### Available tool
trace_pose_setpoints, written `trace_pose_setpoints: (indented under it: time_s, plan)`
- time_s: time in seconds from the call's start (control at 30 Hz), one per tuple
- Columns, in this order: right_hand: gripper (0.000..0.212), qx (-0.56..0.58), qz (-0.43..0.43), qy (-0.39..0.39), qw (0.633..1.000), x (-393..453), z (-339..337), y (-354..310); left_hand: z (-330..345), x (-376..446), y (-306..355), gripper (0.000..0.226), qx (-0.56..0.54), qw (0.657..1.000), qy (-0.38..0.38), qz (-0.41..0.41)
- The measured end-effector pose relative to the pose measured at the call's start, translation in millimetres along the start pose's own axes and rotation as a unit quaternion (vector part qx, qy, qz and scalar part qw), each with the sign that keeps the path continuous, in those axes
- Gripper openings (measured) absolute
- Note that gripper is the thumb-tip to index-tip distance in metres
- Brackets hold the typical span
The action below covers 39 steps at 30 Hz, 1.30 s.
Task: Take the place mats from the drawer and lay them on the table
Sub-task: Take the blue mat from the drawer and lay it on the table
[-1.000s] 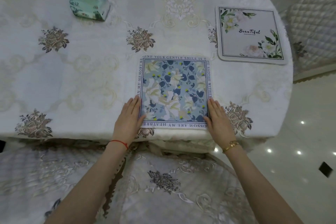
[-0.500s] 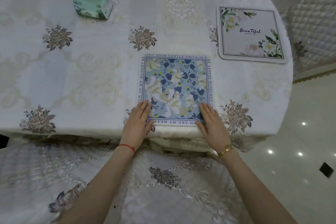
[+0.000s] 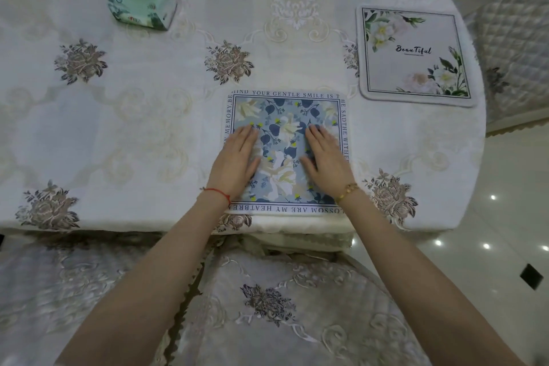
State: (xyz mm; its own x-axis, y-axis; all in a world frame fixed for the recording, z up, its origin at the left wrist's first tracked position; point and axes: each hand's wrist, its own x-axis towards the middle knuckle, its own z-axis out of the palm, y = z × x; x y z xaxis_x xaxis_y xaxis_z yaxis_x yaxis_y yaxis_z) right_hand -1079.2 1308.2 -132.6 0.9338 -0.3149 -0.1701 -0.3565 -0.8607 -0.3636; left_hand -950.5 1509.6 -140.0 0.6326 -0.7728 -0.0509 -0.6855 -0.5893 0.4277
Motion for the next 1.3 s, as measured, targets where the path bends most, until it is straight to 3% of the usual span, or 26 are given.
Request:
trace_pose_setpoints:
  time_s: [0.5,0.73,0.9,1.3]
  plan:
    - [0.057,0.004,0.026,0.061,0.998,1,-10,44,-5,7,-29,0.063,0.041,0.998,0.024,-0.035]
    - [0.059,0.012,-0.055,0.017,0.998,89,-11,-3,-7,81,-16,0.064,0.03,0.999,-0.024,0.009]
    - [0.061,-0.011,-0.08,-0.008,0.997,104,-8,2,-2,95,-21,0.063,0.051,0.998,-0.022,0.02]
    - [0.06,0.012,0.052,0.043,0.998,31,-19,57,-12,44,-46,0.066,0.04,0.998,0.011,-0.05]
